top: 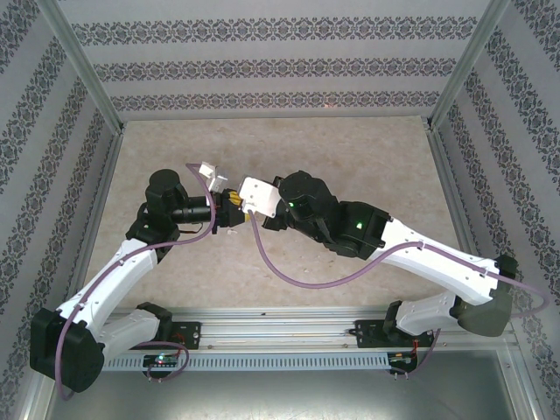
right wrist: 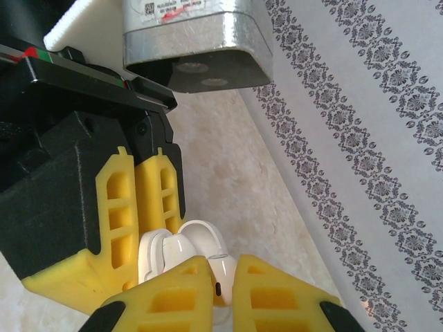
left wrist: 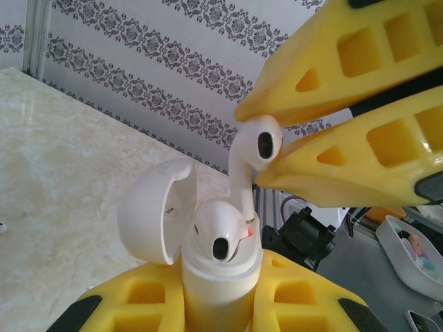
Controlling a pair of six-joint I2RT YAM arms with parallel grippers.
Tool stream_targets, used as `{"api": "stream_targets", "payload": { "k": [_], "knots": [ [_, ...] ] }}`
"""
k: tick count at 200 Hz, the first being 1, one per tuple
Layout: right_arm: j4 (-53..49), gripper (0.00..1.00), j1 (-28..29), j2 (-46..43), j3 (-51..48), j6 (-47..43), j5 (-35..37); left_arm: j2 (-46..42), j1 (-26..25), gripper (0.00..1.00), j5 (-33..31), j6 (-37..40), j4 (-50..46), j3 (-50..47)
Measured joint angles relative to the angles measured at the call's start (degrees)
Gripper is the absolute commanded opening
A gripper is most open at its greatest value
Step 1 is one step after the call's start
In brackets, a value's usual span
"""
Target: Insert wireless bluetooth earbuds into charging case
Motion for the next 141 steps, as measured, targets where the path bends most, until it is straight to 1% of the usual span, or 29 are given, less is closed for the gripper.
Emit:
{"api": "stream_targets", "payload": {
  "k": [141],
  "knots": [
    [-1.2, 0.09, 0.8, -0.1, 0.0, 0.3, 1.3, 0.0, 0.0, 0.00, -1.5, -0.7, 0.1, 0.0]
  ]
}}
